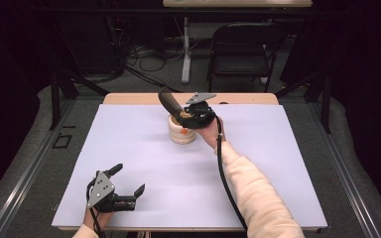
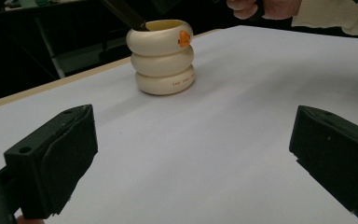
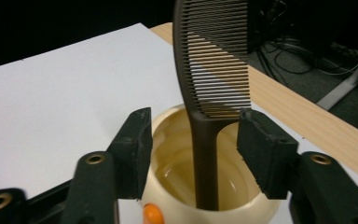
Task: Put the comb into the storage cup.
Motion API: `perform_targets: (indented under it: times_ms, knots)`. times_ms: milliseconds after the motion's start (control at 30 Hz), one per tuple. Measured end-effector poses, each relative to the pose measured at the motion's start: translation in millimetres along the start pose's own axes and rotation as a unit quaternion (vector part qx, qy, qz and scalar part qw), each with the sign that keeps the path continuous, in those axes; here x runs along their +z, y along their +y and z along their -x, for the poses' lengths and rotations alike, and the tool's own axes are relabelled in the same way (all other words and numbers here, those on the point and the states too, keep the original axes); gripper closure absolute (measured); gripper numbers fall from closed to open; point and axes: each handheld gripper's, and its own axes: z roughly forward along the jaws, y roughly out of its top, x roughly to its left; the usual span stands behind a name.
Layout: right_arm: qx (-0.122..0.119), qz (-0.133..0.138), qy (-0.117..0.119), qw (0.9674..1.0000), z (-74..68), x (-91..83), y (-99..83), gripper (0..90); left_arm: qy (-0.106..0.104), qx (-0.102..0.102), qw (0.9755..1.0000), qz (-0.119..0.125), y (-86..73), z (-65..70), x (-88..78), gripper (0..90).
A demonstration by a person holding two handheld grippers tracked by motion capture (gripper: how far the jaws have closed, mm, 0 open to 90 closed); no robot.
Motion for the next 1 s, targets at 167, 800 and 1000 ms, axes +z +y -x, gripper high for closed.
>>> perform_targets:
  times_ms: [167, 800, 1000]
  knots:
    - [0.003, -0.014, 0.011, 0.9998, -1.1, -8.7, -0.7, 34.4, 0.000, 0.000, 1.0000, -0.001, 0.1, -0.1, 1.0, 0.9]
    - [0.000, -0.018, 0.034, 0.9992, -8.7, -43.6, -3.8, 14.2, 0.000, 0.000, 1.0000, -0.001, 0.2, 1.0, 1.1, 0.9]
    - [-0.003, -0.018, 0.041, 0.9990, -9.1, -54.8, -8.3, 11.6, -0.001, 0.000, 1.0000, -0.001, -0.1, 1.0, 0.5, 0.9]
